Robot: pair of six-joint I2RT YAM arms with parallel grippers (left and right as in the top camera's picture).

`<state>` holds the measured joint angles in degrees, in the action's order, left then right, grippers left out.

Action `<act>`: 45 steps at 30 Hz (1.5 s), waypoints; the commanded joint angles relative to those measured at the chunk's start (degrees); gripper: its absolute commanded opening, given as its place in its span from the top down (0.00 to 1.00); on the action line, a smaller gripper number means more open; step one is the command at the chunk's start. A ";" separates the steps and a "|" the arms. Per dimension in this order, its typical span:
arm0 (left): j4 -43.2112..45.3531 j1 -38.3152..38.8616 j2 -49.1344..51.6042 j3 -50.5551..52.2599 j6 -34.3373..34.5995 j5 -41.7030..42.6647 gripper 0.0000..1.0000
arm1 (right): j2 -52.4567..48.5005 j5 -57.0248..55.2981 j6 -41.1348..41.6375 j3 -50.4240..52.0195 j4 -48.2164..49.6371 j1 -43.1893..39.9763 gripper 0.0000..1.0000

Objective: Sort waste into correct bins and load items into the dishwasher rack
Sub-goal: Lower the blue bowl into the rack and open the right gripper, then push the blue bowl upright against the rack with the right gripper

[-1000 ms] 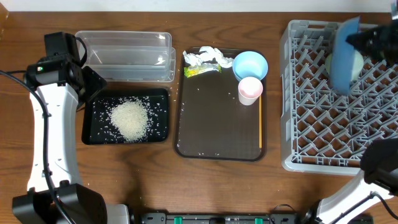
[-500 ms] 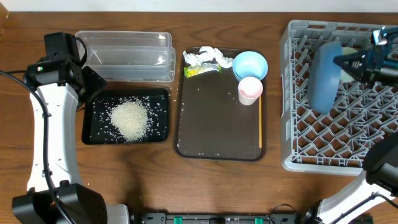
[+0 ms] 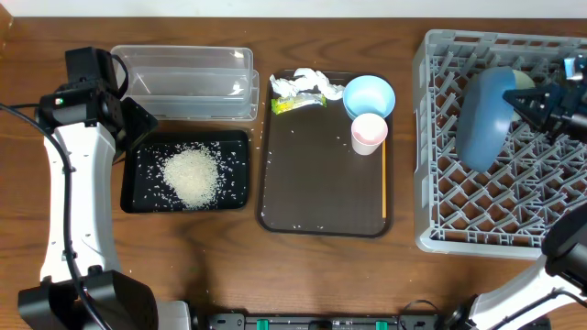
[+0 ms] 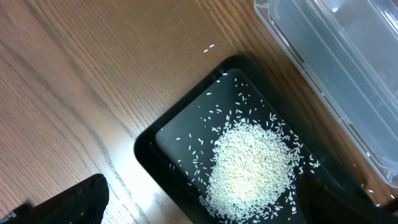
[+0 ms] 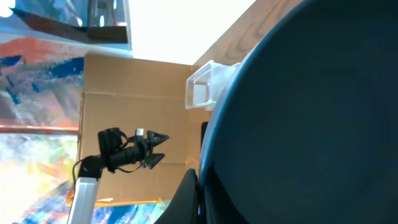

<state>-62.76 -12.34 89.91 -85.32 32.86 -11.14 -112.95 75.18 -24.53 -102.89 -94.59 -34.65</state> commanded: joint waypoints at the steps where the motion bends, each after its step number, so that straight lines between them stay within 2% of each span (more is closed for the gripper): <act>1: -0.20 -0.20 0.20 -1.16 0.46 -0.94 0.03 | 0.02 -10.97 -1.25 1.07 0.94 -1.53 0.99; 10: -0.20 -0.20 0.20 -1.16 0.46 -0.94 0.03 | 0.02 -17.97 -0.15 1.05 3.17 -3.41 0.99; 18: -0.17 -0.20 0.20 -1.16 0.46 -0.94 0.02 | 0.02 -29.03 12.33 1.05 9.66 -5.86 0.99; 24: -0.17 -0.20 0.20 -1.16 0.46 -0.94 0.03 | 0.09 -36.94 18.49 1.05 12.15 -6.43 0.98; 29: -0.17 -0.20 0.20 -1.16 0.46 -0.94 0.02 | 0.39 -46.58 26.25 1.05 14.53 -6.43 0.93; 39: -0.17 -0.20 0.20 -1.16 0.46 -0.94 0.03 | 4.87 -50.86 30.34 1.05 15.08 -6.40 0.91; 42: -0.17 -0.20 0.20 -1.16 0.46 -0.94 0.03 | 7.37 -51.23 30.82 1.05 15.06 -6.36 0.83; 45: -0.20 -0.20 0.20 -1.16 0.46 -0.94 0.03 | 9.94 -51.74 31.67 1.05 15.34 -6.36 0.69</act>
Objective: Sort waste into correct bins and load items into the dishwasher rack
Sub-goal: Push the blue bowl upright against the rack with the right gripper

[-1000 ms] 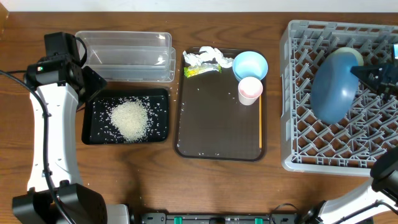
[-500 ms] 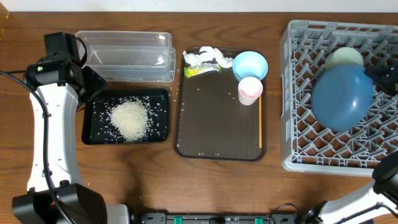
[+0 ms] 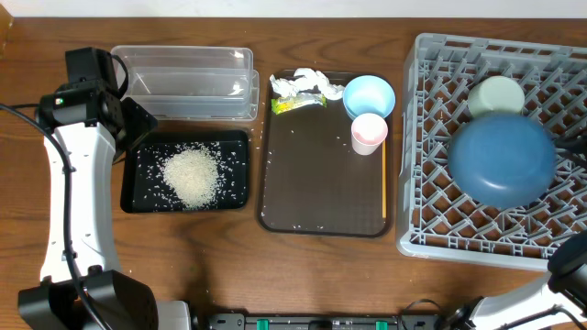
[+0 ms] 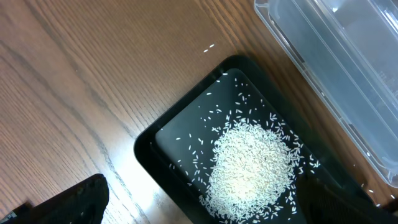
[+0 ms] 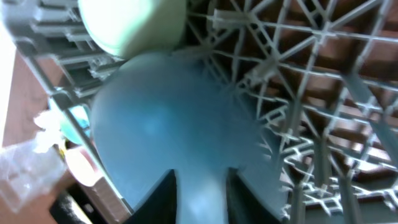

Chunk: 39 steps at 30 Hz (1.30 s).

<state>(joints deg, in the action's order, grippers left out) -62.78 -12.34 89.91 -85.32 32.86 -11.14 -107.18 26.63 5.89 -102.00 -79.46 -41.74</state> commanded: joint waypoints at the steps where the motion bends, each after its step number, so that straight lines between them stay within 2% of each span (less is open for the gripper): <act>1: -0.15 -0.20 0.20 -1.16 0.46 -0.94 0.03 | 5.03 -3.43 1.62 0.15 0.39 0.72 0.65; 4: -0.15 -0.20 0.20 -1.16 0.46 -0.94 0.03 | 7.15 -3.76 2.10 0.15 0.66 0.72 0.58; 13: -0.15 -0.20 0.20 -1.16 0.46 -0.94 0.03 | 11.80 -3.63 2.21 0.15 0.15 2.75 0.58; 18: -0.15 -0.20 0.20 -1.16 0.46 -0.94 0.03 | 13.55 1.11 -3.21 0.15 0.52 9.94 0.62; 23: -0.15 -0.20 0.20 -1.16 0.46 -0.94 0.03 | 12.76 -3.54 -4.63 0.20 1.95 22.34 0.63; 29: -0.15 -0.20 0.20 -1.16 0.46 -0.94 0.02 | 8.94 -19.69 6.78 0.26 4.02 37.48 0.62; 32: -0.15 -0.20 0.20 -1.16 0.46 -0.94 0.03 | 6.03 -25.75 10.75 0.37 3.61 42.56 0.62; 39: -0.15 -0.20 0.20 -1.16 0.46 -0.94 0.03 | -1.97 -28.13 14.82 0.50 3.63 48.81 0.61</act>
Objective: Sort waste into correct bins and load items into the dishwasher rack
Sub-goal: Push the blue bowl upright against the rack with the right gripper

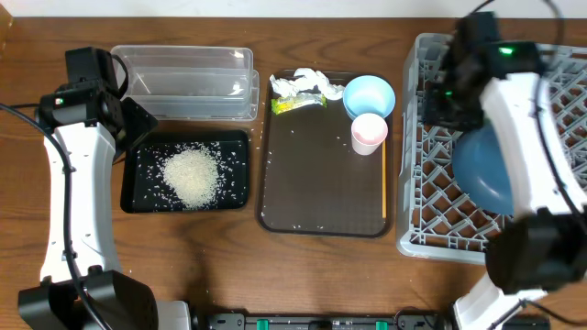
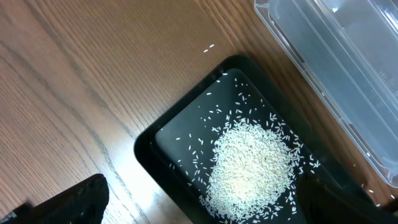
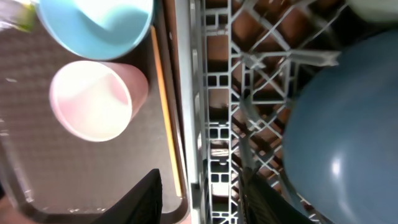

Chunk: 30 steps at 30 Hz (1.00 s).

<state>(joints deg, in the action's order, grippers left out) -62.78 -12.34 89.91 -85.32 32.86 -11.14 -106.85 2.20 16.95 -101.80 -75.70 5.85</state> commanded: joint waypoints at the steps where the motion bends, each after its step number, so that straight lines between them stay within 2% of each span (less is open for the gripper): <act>1: -0.15 -0.20 0.20 -1.16 0.46 -0.94 0.03 | -3.32 -3.56 3.89 0.31 0.00 1.38 0.61; 6: -0.17 -0.20 0.20 -1.16 0.46 -0.94 0.02 | -6.88 -1.29 3.58 0.31 0.37 1.42 0.64; 21: -0.15 -0.20 0.20 -1.16 0.46 -0.94 0.02 | -12.00 -1.11 3.54 1.31 2.10 1.90 0.64; 26: -0.15 -0.20 0.20 -1.16 0.46 -0.94 0.03 | -12.00 -1.09 -0.48 4.61 6.62 1.90 0.63; 28: -0.15 -0.20 0.20 -1.16 0.46 -0.94 0.03 | -12.00 -1.09 -1.62 6.43 8.70 1.90 0.68; 30: -0.15 -0.20 0.20 -1.16 0.46 -0.94 0.03 | -12.00 -1.11 -2.49 7.82 10.40 1.88 0.81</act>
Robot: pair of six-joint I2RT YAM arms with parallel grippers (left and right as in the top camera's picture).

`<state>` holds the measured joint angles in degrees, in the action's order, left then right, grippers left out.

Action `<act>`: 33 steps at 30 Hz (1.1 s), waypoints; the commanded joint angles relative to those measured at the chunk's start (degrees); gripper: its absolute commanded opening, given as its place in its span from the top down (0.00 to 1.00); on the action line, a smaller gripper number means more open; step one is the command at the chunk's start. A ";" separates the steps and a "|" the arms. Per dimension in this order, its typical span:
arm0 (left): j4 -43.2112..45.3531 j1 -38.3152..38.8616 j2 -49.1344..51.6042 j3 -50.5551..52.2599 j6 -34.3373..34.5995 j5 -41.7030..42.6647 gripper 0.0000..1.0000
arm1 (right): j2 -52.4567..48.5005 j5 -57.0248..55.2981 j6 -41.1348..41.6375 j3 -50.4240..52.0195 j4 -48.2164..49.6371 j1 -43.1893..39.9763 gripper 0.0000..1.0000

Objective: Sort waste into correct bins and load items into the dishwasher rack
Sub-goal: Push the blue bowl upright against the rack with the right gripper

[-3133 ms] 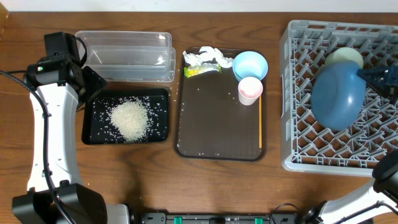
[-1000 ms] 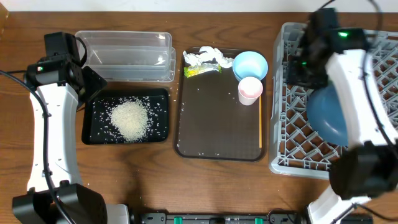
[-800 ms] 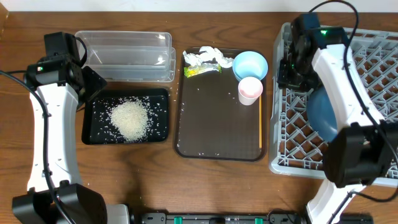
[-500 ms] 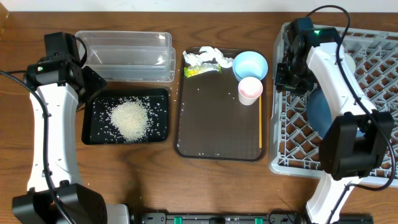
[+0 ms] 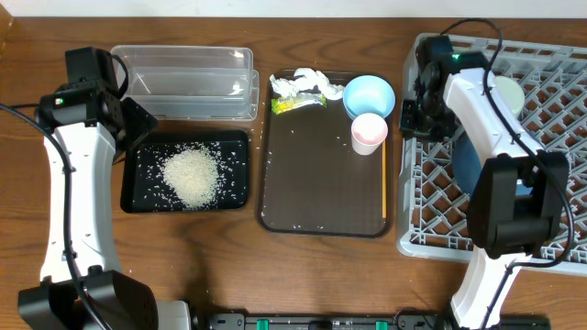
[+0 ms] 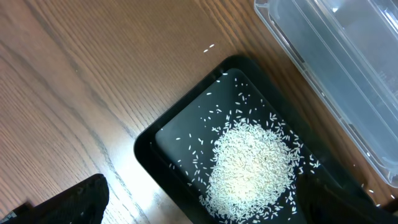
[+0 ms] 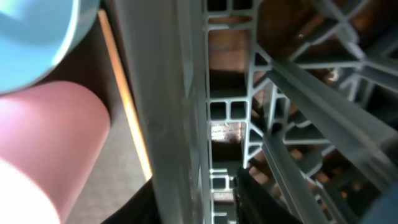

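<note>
A grey dishwasher rack (image 5: 550, 247) stands at the right, holding a dark blue bowl (image 5: 466, 165) and a pale green cup (image 5: 510, 92). My right gripper (image 5: 415, 117) is down at the rack's left wall (image 7: 174, 93), open (image 7: 196, 199), one finger on each side of the wall. A brown tray (image 5: 321, 183) holds a pink cup (image 5: 369, 132), a light blue bowl (image 5: 369, 95), crumpled wrappers (image 5: 303, 88) and a thin yellow stick (image 5: 383, 179). My left gripper (image 5: 138, 128) hangs open (image 6: 205, 208) over the black bin's corner.
A clear plastic bin (image 5: 183, 82) sits at the back left. In front of it is a black bin (image 5: 234, 142) with a heap of rice (image 6: 252, 165). Stray grains lie on the brown tray. The right arm reaches across the rack.
My right gripper was above the rack's left part; now it is lower, at the left wall beside the pink cup. The left arm has not moved.
First my right gripper held the dark blue bowl upright over the rack. Then the bowl lay face down in the rack, which stood a little further left, and the gripper was away at the right. Later it was over the rack's left side, now at its wall.
</note>
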<state>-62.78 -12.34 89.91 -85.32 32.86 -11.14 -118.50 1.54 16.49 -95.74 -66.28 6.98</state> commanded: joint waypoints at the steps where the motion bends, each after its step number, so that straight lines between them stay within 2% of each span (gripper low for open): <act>1: -0.15 -0.20 0.20 -1.16 0.46 -0.94 0.03 | -0.35 -0.52 -2.05 2.16 1.46 0.74 0.86; 4: -0.15 -0.20 0.20 -1.16 0.46 -0.94 0.03 | -0.35 -1.07 -2.45 2.43 2.01 0.74 0.92; 11: -0.15 -0.20 0.20 -1.16 0.46 -0.94 0.03 | -0.33 -1.60 -6.27 2.43 2.08 0.02 0.94; 15: -0.15 -0.20 0.20 -1.16 0.46 -0.94 0.03 | -0.33 -1.55 -10.69 2.43 2.25 -0.72 0.99; 23: -0.17 -0.20 0.20 -1.16 0.46 -0.94 0.03 | -0.33 -1.07 -20.90 2.43 3.56 -2.25 0.99; 33: -0.15 -0.20 0.20 -1.16 0.46 -0.94 0.03 | -0.33 0.90 -20.85 2.43 4.37 -2.93 0.98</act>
<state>-62.76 -12.34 89.91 -85.32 32.86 -11.14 -118.10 1.48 2.72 -94.11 -63.83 4.71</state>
